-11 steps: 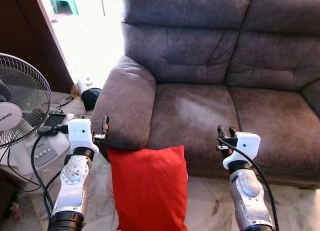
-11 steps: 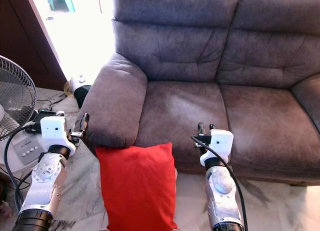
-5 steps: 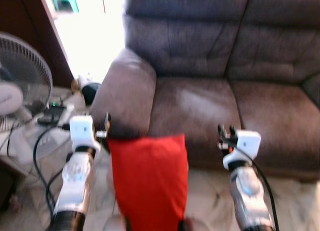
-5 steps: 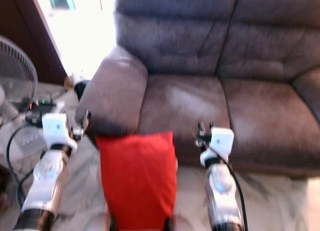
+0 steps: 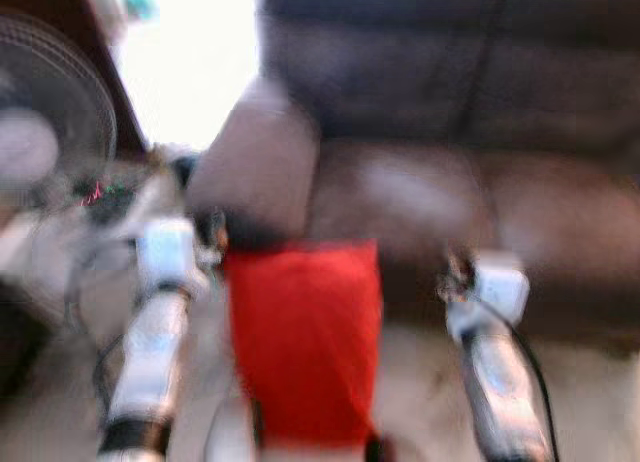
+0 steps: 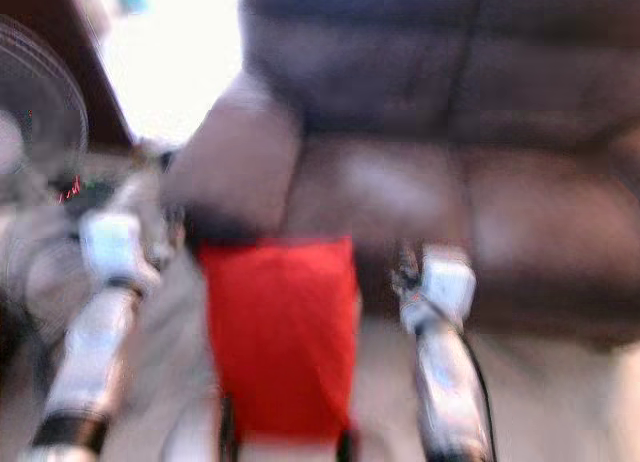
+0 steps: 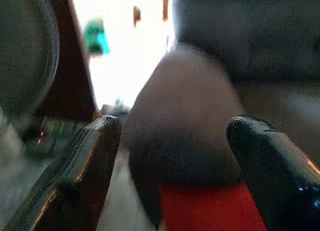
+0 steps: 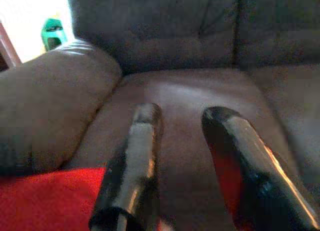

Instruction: Move the pillow to the sofa from floor

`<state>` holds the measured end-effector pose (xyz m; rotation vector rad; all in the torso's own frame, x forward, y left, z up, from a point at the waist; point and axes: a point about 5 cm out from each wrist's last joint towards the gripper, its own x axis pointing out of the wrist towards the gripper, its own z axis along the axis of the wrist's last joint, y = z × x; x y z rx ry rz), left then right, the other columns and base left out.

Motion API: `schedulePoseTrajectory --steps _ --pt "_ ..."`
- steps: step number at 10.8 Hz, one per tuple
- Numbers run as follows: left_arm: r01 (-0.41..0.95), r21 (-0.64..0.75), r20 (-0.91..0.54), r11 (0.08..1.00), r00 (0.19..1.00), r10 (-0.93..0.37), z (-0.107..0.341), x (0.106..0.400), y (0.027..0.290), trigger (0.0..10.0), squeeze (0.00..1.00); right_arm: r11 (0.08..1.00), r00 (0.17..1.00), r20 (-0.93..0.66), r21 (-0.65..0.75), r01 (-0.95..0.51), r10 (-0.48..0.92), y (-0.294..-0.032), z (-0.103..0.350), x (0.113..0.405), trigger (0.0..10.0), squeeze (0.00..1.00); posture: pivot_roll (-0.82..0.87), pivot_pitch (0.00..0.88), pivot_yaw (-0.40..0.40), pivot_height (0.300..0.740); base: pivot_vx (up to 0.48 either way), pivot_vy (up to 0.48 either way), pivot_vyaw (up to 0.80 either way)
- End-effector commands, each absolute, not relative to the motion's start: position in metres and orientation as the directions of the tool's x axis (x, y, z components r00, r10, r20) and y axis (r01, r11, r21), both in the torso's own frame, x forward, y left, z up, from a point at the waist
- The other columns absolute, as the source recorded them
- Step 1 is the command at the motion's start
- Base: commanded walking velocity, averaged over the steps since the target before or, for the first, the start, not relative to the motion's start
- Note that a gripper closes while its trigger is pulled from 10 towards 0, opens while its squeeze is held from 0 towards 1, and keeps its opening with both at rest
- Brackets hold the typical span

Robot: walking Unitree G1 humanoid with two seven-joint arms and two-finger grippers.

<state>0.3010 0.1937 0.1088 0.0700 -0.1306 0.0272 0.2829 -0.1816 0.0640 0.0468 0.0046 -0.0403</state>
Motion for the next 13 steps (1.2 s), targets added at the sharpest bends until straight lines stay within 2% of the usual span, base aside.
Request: schedulePoseTrajectory --steps 1,13 --pt "-0.032 0.06 0.142 0.998 0.99 0.023 0.1135 0.304 0.1937 10.0 0.0 0.998 0.999 -0.014 0.049 0.044 -0.043 -0.1825 0.0625 0.2821 10.0 0.0 0.02 0.083 -0.036 0.65 0.0 0.0 0.0" --pt "-0.02 0.058 0.124 0.998 0.992 0.013 0.1106 0.3054 0.1911 10.0 0.0 0.999 0.999 -0.039 0.052 0.01 -0.008 -0.1767 0.0582 0.2813 10.0 0.0 0.02 0.085 -0.032 0.65 0.0 0.0 0.0"
